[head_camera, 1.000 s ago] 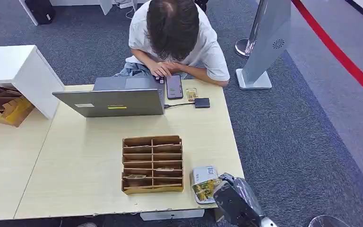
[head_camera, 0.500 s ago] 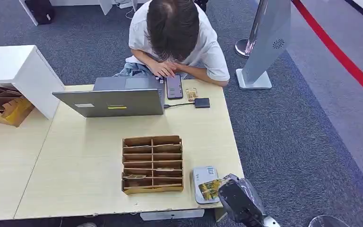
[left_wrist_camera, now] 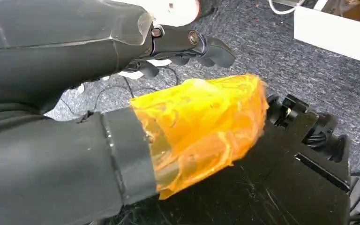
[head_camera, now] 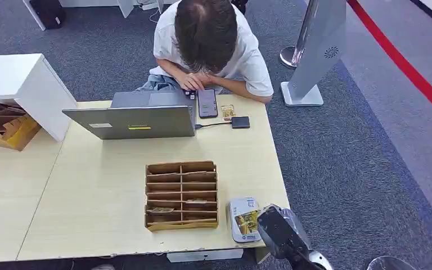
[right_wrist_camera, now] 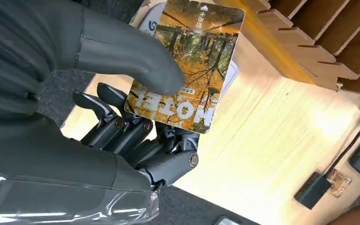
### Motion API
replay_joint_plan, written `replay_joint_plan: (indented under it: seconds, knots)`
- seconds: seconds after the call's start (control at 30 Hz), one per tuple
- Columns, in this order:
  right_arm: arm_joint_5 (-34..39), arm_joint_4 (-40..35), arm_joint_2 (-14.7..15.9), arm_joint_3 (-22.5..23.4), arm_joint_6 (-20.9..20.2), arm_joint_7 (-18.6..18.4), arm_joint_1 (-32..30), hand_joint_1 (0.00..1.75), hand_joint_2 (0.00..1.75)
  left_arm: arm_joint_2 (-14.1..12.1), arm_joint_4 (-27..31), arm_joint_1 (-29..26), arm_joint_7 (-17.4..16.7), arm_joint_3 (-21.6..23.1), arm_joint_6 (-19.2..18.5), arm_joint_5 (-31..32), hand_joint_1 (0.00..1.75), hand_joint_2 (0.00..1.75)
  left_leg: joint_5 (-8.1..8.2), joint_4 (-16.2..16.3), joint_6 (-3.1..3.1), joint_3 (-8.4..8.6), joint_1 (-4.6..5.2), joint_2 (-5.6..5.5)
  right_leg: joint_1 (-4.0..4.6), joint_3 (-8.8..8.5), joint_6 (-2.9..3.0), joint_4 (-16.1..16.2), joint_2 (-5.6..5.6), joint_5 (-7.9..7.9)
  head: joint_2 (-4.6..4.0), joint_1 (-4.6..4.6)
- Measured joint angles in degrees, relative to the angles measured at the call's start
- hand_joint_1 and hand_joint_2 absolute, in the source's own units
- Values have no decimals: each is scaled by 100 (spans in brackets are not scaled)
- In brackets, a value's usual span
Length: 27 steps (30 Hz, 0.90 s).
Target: Pass the card to the sensor for recognition and then transmit it.
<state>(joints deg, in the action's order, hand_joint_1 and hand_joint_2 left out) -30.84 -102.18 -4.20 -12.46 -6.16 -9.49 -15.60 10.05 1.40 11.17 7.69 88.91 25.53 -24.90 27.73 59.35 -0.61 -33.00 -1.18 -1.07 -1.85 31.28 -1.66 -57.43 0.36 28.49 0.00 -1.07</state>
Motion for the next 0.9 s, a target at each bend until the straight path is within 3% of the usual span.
replay_joint_plan:
  seconds: [0.9]
  knots:
    - [-164, 993, -44, -87, -24, -7, 543, 175, 175, 48, 0, 37, -22, 0, -72, 280, 0, 0, -1, 0, 0, 0, 0, 0, 0, 0, 0, 0, 1, -1, 0, 0]
